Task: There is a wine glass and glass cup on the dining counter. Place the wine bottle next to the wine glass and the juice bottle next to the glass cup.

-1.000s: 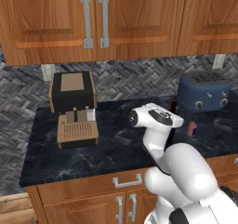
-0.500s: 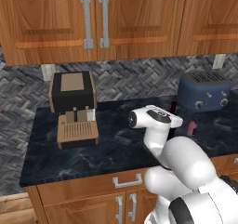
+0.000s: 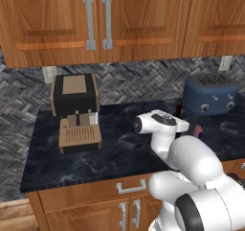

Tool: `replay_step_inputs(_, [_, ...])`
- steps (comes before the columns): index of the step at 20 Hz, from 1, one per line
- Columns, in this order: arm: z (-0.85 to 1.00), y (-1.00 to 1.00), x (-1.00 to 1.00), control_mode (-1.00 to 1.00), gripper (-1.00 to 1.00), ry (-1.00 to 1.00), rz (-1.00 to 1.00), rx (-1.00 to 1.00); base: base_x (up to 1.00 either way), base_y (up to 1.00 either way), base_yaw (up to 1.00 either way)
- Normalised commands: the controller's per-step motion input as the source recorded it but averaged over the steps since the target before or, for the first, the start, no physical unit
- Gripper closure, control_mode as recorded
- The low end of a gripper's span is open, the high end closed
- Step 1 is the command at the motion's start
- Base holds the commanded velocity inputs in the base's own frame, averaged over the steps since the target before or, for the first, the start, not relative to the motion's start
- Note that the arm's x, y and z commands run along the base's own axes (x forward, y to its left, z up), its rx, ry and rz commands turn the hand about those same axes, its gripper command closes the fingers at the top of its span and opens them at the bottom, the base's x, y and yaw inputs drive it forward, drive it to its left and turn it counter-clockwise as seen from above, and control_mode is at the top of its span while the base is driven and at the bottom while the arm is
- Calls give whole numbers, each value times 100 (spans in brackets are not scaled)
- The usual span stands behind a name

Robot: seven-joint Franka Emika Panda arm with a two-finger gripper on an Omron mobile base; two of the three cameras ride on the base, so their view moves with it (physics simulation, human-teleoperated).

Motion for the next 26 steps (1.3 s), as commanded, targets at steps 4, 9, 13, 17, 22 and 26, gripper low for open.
replay_step_inputs(4, [-13,-10,18,-100,-100,1,0,-1,0,0,0])
replay_step_inputs(9, [-9,-6,20,-100,-100,0,1,0,0,0,0])
replay_step_inputs(13, [-3,0,11,-100,-100,0,4,-1,0,0,0])
replay_step_inputs(17, [-5,0,6,-100,-100,0,3,-2,0,0,0])
replay_step_inputs(22, [-6,-8,6,-100,-100,0,1,0,0,0,0])
replay_step_inputs(26, [-2,-15,9,-100,-100,1,0,0,0,0,0])
